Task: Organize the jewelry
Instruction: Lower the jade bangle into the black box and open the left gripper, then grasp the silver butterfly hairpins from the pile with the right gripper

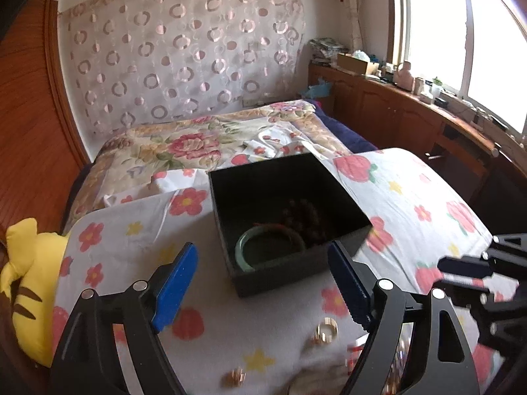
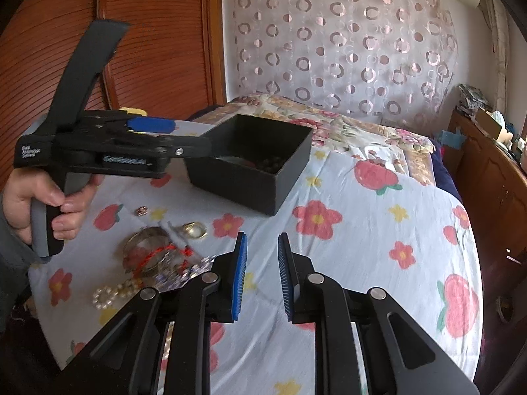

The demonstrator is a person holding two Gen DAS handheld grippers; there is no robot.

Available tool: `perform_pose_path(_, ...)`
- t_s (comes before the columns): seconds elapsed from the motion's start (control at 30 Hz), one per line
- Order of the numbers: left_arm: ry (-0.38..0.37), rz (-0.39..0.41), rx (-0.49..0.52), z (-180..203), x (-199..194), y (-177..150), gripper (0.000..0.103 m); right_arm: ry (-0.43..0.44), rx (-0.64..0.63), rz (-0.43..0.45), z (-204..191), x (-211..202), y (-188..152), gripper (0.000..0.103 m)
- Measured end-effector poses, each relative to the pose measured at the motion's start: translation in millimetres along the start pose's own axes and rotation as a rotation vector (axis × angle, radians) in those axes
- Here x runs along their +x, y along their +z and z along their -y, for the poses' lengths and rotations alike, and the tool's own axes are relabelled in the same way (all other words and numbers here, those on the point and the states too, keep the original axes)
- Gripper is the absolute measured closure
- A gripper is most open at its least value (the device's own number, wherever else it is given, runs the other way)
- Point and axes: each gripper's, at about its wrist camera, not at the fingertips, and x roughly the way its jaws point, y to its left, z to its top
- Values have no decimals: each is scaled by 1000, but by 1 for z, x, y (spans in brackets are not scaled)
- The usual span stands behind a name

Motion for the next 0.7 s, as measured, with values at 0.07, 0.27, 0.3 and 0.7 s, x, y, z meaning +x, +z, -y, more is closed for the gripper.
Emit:
perform_pose_path(0.07, -9, 7, 4, -1, -12, -11, 23, 12, -1, 5, -6, -7, -7, 82)
perform_pose_path(0.27, -36, -1, -14, -12, -40, -51, 22, 55, 1, -4, -25, -16, -23, 66)
perform_pose_path(0.3, -40, -5, -18, -14, -43, -57, 22, 60, 0, -6, -28, -15, -24, 64)
perform_pose_path(0.7, -58, -10, -58, -24, -67, -99, 22, 131, -37, -100, -39, 22, -10, 39)
